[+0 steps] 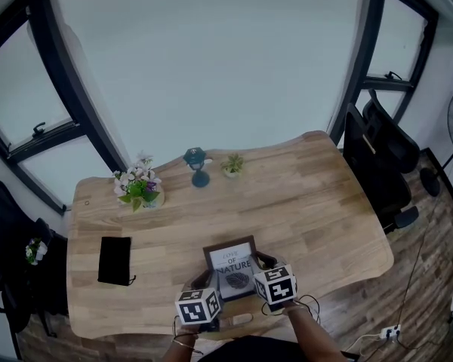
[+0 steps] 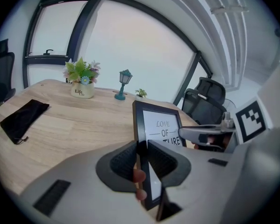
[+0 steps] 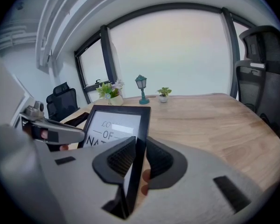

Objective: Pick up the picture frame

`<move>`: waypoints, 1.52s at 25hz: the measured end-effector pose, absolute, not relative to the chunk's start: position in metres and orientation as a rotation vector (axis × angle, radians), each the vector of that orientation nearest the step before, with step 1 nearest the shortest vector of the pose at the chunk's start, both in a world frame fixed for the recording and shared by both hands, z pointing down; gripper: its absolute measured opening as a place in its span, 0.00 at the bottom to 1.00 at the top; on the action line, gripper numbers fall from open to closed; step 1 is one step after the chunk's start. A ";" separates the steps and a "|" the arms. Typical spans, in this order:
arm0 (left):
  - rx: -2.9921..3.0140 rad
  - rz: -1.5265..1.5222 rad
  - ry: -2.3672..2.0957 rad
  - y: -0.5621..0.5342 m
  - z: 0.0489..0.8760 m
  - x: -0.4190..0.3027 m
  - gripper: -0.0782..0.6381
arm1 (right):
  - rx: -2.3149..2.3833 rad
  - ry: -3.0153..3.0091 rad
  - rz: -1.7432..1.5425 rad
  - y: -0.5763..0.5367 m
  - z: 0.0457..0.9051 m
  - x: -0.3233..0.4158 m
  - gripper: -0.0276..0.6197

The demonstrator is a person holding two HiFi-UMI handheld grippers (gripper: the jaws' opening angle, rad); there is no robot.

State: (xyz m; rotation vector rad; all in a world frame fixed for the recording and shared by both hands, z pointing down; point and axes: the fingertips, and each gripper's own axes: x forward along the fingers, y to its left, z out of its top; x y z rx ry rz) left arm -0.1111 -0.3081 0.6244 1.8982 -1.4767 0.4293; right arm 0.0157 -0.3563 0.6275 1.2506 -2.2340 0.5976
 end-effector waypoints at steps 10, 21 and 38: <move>1.995 0.394 -1.498 -0.295 0.584 -0.108 0.20 | 1.332 -2.290 0.537 -0.340 0.588 0.020 0.15; 2.072 0.368 -1.518 -0.270 0.553 -0.103 0.20 | 1.388 -2.342 0.476 -0.311 0.554 0.026 0.15; 2.173 0.282 -1.576 -0.235 0.499 -0.102 0.20 | 1.459 -2.433 0.367 -0.271 0.498 0.029 0.15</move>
